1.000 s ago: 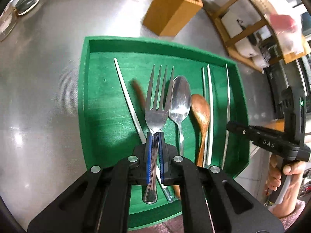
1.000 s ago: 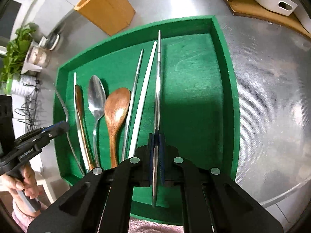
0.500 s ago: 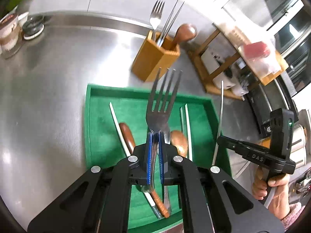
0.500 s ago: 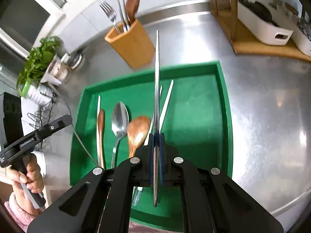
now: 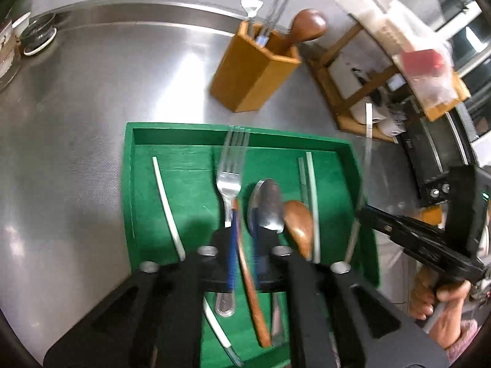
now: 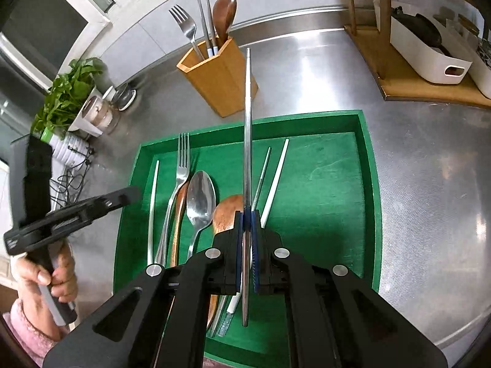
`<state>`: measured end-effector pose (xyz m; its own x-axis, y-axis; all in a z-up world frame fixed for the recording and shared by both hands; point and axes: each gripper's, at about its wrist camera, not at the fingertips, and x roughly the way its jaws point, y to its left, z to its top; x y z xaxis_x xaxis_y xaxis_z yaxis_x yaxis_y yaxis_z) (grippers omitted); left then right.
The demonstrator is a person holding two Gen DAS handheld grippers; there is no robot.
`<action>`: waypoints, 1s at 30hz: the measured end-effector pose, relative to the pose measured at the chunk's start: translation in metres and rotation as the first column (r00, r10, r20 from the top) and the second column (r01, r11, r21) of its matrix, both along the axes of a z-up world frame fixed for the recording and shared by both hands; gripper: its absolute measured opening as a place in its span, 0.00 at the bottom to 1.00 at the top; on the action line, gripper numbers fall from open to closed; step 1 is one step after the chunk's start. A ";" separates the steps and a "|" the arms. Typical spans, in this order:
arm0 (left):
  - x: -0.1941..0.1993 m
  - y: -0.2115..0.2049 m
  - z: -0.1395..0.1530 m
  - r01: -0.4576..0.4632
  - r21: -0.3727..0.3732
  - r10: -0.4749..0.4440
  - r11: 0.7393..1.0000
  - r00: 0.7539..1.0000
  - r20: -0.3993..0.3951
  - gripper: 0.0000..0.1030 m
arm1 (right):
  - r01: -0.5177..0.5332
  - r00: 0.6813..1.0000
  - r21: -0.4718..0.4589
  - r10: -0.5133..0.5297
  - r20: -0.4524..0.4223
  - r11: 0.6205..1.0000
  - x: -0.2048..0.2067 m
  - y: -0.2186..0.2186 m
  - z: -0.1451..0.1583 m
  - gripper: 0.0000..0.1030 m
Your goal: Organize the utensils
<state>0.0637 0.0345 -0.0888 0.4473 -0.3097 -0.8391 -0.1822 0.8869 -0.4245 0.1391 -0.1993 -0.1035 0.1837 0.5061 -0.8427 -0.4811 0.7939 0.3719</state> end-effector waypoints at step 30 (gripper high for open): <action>0.004 -0.005 0.001 0.052 0.028 -0.052 0.998 0.999 0.016 0.04 | 0.014 0.999 0.069 -0.011 -0.049 0.998 0.013 -0.004 -0.010 0.05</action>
<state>0.0679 0.0297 -0.0875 0.4456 -0.3097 -0.8400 -0.1286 0.9064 -0.4024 0.1526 -0.2030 -0.1136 0.1502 0.5612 -0.8140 -0.4517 0.7713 0.4484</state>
